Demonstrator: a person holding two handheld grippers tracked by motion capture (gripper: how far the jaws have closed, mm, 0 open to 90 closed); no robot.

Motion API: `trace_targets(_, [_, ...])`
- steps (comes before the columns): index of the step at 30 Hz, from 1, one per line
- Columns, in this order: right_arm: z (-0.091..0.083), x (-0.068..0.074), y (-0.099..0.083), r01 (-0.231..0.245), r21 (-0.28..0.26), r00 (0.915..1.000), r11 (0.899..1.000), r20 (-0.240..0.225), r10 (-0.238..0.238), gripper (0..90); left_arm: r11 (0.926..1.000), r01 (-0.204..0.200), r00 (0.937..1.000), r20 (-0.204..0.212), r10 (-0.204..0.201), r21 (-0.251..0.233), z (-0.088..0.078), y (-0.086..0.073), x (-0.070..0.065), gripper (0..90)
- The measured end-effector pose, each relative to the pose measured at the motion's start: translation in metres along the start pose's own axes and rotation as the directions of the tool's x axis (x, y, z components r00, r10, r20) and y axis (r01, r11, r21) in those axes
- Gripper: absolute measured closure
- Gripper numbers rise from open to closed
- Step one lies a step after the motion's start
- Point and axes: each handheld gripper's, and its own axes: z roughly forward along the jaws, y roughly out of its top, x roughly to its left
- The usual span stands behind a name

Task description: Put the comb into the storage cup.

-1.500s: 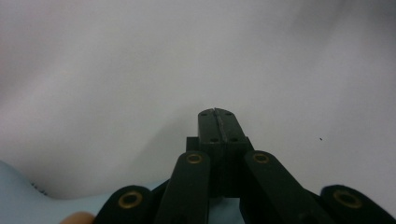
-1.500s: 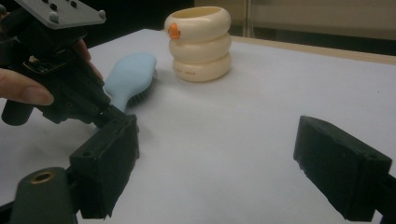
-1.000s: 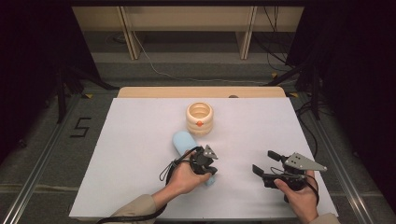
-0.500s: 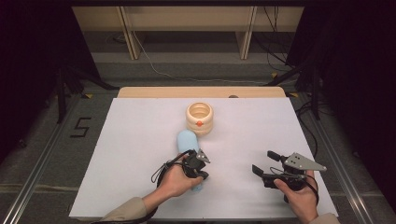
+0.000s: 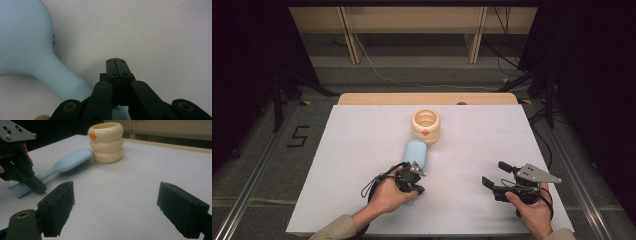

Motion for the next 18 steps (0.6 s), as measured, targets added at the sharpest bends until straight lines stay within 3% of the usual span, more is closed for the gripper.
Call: trace_targets(18, [0.000, 0.000, 0.000, 0.001, 0.001, 1.0000, 1.000, 0.000, -0.001, 15.4, 0.9997, 0.023, 0.9987, -0.045, -0.023, -0.008, -0.015, -0.024, 0.010, 89.9])
